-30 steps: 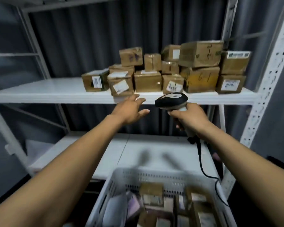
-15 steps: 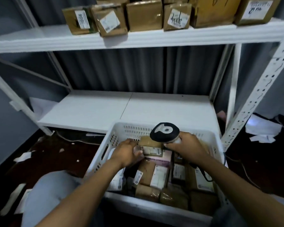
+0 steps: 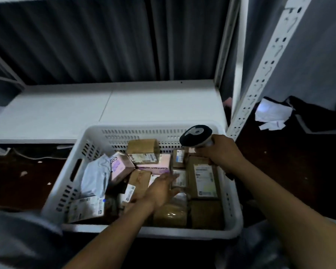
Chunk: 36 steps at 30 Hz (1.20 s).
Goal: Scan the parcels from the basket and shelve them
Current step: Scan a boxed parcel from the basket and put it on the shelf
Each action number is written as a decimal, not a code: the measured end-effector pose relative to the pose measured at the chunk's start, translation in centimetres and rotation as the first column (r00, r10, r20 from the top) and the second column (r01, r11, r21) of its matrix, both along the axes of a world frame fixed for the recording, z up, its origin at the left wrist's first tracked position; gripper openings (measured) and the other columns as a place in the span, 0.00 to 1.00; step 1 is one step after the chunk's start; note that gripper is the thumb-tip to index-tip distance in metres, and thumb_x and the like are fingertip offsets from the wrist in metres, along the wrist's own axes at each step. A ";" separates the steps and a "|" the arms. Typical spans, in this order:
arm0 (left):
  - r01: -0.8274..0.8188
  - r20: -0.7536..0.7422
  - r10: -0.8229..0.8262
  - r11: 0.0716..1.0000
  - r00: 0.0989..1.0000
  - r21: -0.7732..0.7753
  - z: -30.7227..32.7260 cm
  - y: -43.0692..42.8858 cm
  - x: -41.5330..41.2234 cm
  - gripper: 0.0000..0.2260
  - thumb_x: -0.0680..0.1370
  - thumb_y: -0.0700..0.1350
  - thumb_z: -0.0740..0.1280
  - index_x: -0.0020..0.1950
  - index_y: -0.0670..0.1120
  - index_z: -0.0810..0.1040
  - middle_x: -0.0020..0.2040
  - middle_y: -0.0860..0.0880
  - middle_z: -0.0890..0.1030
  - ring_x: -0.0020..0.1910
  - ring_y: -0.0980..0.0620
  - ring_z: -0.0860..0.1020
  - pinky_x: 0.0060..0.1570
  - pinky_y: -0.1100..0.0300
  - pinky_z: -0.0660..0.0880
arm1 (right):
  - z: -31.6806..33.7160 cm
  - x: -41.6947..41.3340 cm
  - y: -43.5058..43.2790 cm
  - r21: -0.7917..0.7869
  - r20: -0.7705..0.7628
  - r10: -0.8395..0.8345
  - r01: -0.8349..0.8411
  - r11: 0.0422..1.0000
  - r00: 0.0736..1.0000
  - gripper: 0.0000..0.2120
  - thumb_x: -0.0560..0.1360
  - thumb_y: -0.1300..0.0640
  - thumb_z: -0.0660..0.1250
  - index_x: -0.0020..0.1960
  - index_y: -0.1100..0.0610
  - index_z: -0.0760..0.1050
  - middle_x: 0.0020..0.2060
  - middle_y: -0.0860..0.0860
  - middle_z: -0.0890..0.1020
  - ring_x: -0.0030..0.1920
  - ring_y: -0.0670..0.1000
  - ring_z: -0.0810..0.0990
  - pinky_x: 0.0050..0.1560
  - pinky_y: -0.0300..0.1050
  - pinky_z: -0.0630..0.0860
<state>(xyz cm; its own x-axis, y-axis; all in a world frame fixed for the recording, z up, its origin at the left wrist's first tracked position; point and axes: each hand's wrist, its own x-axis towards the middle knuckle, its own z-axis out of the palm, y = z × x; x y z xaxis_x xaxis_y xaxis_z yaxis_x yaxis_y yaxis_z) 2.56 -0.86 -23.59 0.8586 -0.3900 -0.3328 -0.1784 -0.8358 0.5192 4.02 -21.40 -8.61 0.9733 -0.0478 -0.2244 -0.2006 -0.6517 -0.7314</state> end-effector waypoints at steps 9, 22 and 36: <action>-0.252 -0.392 0.189 0.961 0.900 -0.115 -4.2 -8.2 1.5 0.22 0.80 0.50 0.65 0.72 0.45 0.67 0.68 0.46 0.75 0.65 0.46 0.74 0.58 0.63 0.68 | -0.7 0.0 -4.5 0.032 -0.027 -0.097 0.098 0.995 0.995 0.12 0.73 0.53 0.71 0.45 0.63 0.79 0.37 0.60 0.84 0.35 0.57 0.83 0.45 0.54 0.81; -0.690 -0.762 0.290 0.672 0.578 -0.268 -7.6 -9.9 1.8 0.36 0.73 0.44 0.75 0.75 0.46 0.59 0.66 0.46 0.75 0.57 0.50 0.77 0.46 0.64 0.78 | -0.5 1.0 -3.9 0.075 0.018 -0.088 0.086 0.993 0.996 0.14 0.73 0.55 0.71 0.47 0.67 0.79 0.39 0.63 0.83 0.41 0.61 0.83 0.47 0.58 0.80; -0.733 -0.673 0.331 0.476 0.661 -0.485 -0.6 -2.4 1.5 0.19 0.76 0.42 0.69 0.65 0.55 0.73 0.55 0.50 0.83 0.49 0.51 0.82 0.40 0.62 0.76 | 0.1 2.3 -2.1 0.181 -0.041 -0.109 0.115 0.977 0.993 0.11 0.73 0.50 0.73 0.44 0.58 0.78 0.37 0.55 0.83 0.35 0.51 0.83 0.37 0.47 0.80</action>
<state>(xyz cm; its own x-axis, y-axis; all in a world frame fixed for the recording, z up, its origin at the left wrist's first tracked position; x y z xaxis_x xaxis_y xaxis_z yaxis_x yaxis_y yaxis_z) 4.07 -3.26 -24.19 0.8001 -0.1723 -0.5745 0.5780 -0.0342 0.8153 6.28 -23.48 -8.51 0.9568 -0.1115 -0.2687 -0.2886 -0.4799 -0.8285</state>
